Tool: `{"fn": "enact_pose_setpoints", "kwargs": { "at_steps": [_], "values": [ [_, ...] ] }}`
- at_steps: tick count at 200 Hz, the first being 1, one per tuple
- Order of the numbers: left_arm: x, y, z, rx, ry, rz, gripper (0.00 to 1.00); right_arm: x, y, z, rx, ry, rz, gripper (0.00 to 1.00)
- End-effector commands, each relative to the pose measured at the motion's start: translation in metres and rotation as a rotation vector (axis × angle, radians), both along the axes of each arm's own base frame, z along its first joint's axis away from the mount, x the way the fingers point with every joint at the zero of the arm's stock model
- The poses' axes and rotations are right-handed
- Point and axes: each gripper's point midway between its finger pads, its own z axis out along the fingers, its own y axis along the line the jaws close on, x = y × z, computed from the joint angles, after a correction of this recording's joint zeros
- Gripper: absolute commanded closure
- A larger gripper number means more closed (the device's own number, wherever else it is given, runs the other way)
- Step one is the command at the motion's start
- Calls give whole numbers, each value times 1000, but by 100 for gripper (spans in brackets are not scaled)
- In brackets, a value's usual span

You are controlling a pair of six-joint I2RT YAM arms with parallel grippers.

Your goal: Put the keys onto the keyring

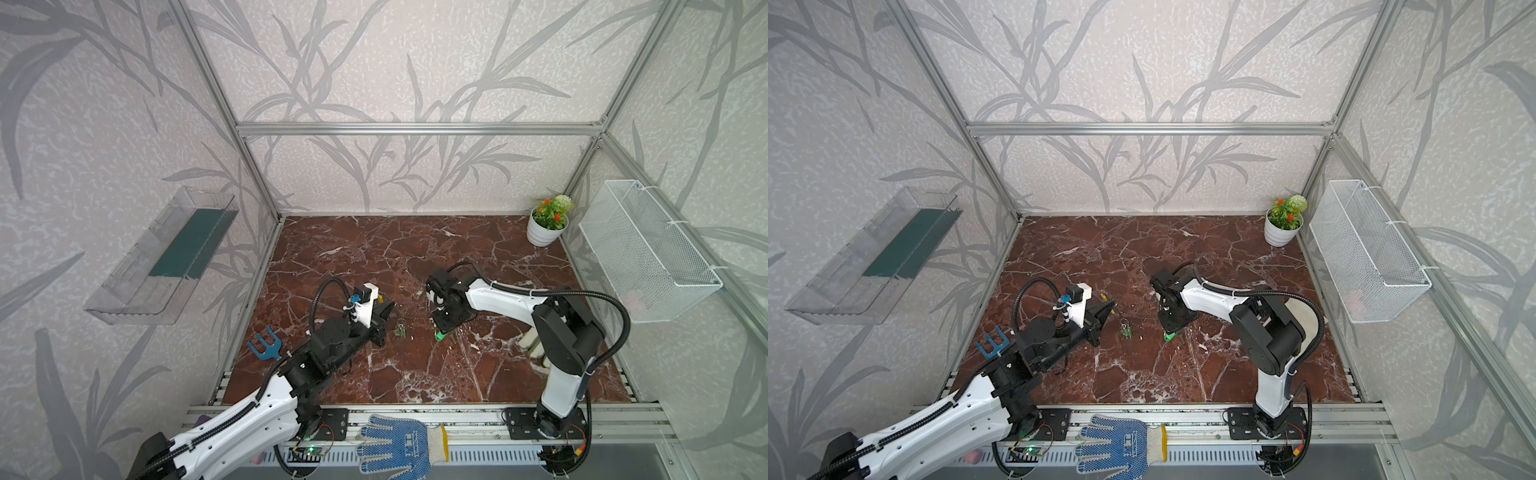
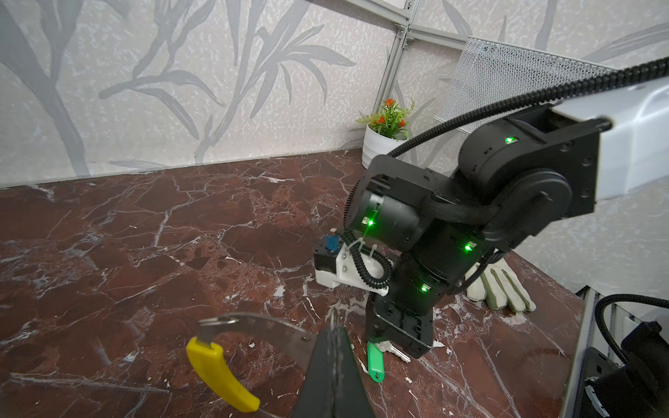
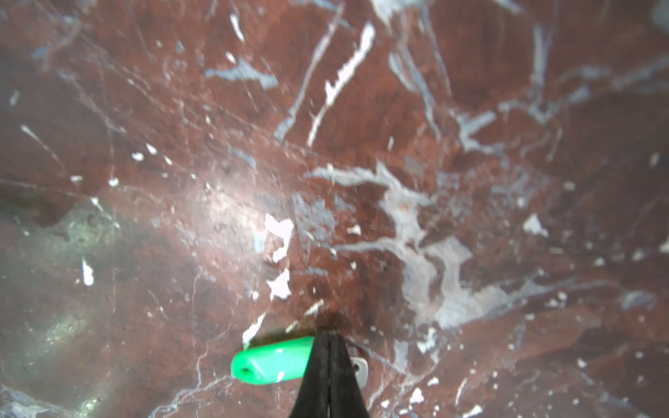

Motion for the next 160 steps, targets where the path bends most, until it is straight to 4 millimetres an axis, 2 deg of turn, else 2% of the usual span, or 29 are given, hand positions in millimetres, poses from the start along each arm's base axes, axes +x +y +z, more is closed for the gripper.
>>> {"fn": "enact_pose_setpoints", "kwargs": {
  "at_steps": [1, 6, 10, 25, 70, 128, 160],
  "values": [
    [2, -1, 11, -28, -38, 6, 100, 21, 15, 17, 128, -169, -65, 100],
    [2, -1, 10, -26, -37, 6, 100, 21, 14, 13, 136, -180, -75, 100],
    [2, -1, 10, -26, -38, 5, 100, 23, 15, 22, 164, -212, -83, 100],
    [2, -2, 9, -25, -35, 5, 100, 24, 13, 24, 207, -272, -107, 100],
    [4, -2, 6, -15, -31, 11, 100, 20, 1, 16, 288, -412, -159, 100],
    [6, -3, 3, -4, -26, 13, 100, 11, -3, -1, 404, -512, -163, 100],
    [6, -3, 3, 0, -28, 15, 100, 9, -1, -4, 426, -561, -147, 100]
  ]
}}
